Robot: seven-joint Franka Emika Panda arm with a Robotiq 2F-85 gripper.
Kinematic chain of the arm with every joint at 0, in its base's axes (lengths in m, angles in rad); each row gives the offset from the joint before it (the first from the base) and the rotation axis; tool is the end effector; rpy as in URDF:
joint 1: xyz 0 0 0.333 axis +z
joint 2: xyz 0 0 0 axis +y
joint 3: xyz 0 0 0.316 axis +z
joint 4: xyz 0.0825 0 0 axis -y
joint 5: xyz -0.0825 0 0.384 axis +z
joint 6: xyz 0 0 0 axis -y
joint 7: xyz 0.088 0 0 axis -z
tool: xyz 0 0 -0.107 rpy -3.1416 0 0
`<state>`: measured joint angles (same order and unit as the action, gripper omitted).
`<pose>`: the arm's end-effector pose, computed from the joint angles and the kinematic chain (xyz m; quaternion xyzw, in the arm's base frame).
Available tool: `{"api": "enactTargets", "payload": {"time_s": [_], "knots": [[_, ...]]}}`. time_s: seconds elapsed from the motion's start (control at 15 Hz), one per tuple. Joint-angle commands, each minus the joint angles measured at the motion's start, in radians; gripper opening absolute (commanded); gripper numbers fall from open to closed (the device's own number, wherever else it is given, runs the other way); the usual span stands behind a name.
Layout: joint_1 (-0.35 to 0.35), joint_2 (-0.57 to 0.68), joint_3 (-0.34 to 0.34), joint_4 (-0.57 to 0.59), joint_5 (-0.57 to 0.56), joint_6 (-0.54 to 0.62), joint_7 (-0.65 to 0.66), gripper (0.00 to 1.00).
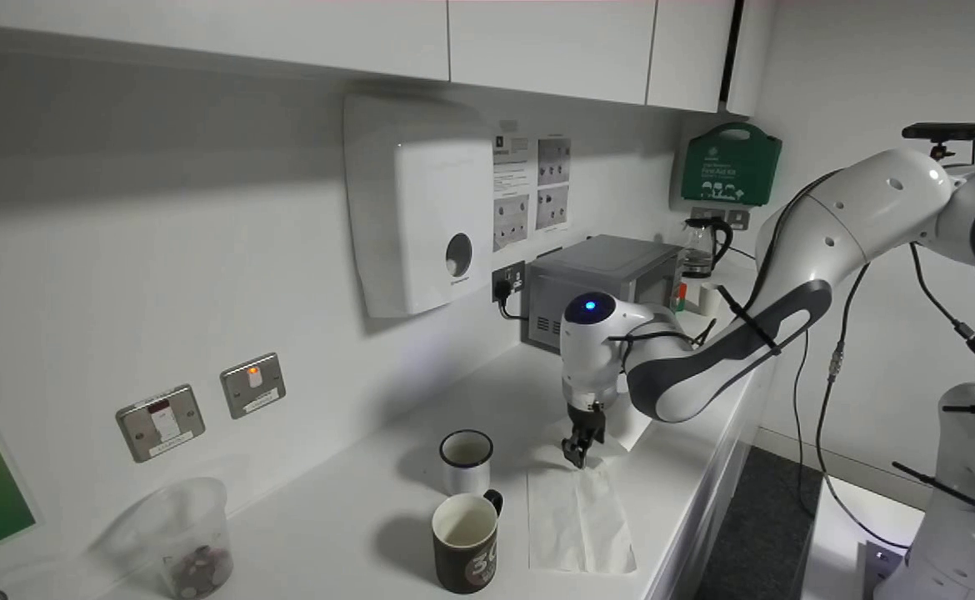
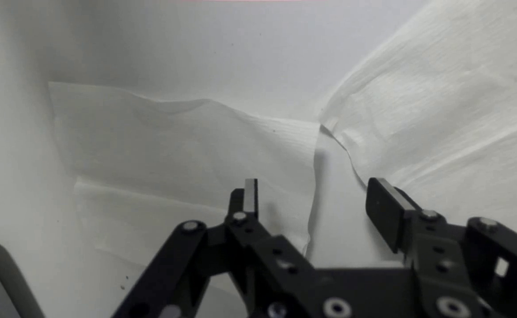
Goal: Take the two cups off the paper towels, the stack the paper towels on the counter
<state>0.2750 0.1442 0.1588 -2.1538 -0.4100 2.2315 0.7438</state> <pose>0.5055 0.2199 0.3302 0.9886 -0.0233 0.0556 0.1378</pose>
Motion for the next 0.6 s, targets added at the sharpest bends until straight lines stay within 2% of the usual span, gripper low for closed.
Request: {"api": "enactTargets", "payload": {"time_s": [0.0,0.53], "knots": [[-0.002,-0.033,-0.005,-0.014,-0.023,-0.038,0.001,0.99],[-0.007,-0.034,-0.012,-0.018,-0.039,-0.068,-0.003,1.0]]}}
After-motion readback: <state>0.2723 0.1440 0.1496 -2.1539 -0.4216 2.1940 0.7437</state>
